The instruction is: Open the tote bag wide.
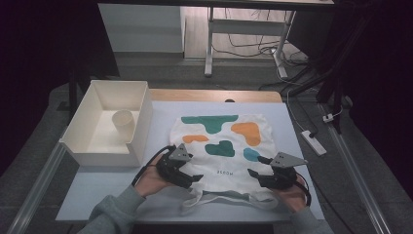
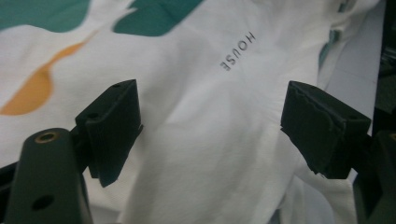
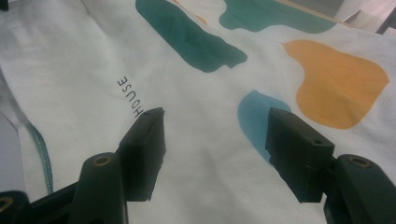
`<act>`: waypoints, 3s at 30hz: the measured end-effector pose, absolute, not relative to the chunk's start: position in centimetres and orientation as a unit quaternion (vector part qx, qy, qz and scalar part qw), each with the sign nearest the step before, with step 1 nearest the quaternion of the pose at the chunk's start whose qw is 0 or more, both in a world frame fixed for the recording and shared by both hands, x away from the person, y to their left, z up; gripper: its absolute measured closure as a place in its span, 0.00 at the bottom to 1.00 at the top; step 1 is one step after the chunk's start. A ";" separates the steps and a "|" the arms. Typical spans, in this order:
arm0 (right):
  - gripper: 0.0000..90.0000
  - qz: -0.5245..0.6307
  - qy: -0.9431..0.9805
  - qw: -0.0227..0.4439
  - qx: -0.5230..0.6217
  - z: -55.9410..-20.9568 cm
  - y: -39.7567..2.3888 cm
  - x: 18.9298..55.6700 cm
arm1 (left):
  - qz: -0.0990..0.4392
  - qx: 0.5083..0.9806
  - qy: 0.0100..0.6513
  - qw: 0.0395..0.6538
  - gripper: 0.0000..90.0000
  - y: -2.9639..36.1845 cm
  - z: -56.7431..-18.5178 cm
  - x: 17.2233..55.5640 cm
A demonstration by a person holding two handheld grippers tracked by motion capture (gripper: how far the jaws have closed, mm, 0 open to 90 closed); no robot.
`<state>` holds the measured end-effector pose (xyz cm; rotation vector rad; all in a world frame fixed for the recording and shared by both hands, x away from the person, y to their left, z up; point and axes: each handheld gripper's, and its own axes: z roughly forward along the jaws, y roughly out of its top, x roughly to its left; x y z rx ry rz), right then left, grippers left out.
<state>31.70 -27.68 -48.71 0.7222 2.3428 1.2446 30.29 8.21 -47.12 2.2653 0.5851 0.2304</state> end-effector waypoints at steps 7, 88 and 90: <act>0.42 0.441 0.838 0.193 0.255 -48.9 -27.7 31.7 | 0.086 0.901 0.214 0.367 0.23 7.1 -47.9 30.1; 0.91 0.327 0.931 0.062 0.150 -48.9 -19.6 28.9 | 0.082 0.917 0.223 0.320 0.96 6.6 -50.9 31.6; 0.90 0.319 0.934 0.067 0.147 -49.0 -19.3 28.8 | 0.081 0.917 0.223 0.319 0.96 6.6 -51.0 31.6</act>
